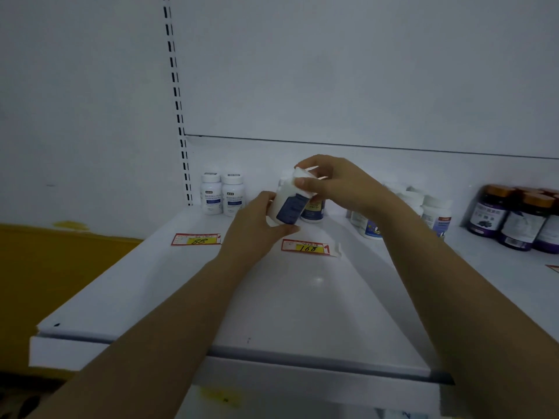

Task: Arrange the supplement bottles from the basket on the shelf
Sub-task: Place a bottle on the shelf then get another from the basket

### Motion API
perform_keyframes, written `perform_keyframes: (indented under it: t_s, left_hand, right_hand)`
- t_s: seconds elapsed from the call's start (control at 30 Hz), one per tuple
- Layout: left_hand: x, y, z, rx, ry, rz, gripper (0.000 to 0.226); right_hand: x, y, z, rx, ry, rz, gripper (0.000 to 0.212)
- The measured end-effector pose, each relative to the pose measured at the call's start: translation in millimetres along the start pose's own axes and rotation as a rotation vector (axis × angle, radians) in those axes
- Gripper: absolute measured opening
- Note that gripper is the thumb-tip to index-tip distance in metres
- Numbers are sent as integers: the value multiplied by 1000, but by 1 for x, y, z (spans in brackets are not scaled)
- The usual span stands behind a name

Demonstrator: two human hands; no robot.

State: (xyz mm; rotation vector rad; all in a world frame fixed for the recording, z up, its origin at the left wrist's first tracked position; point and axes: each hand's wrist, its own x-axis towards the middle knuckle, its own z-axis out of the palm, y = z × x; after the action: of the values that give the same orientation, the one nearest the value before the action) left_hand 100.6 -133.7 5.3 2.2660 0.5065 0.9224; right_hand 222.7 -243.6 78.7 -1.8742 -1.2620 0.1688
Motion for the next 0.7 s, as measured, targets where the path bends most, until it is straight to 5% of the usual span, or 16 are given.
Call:
perform_keyframes:
  t_s: [0.27, 0.7]
  left_hand:
    - [3, 24, -40, 792, -280, -97, 62]
    - [-48, 36, -114, 691, -257, -276, 53]
  right_hand:
    - [0, -48, -28, -421, -33, -77, 41]
    - [-6, -119, 13, -395, -182, -156, 42]
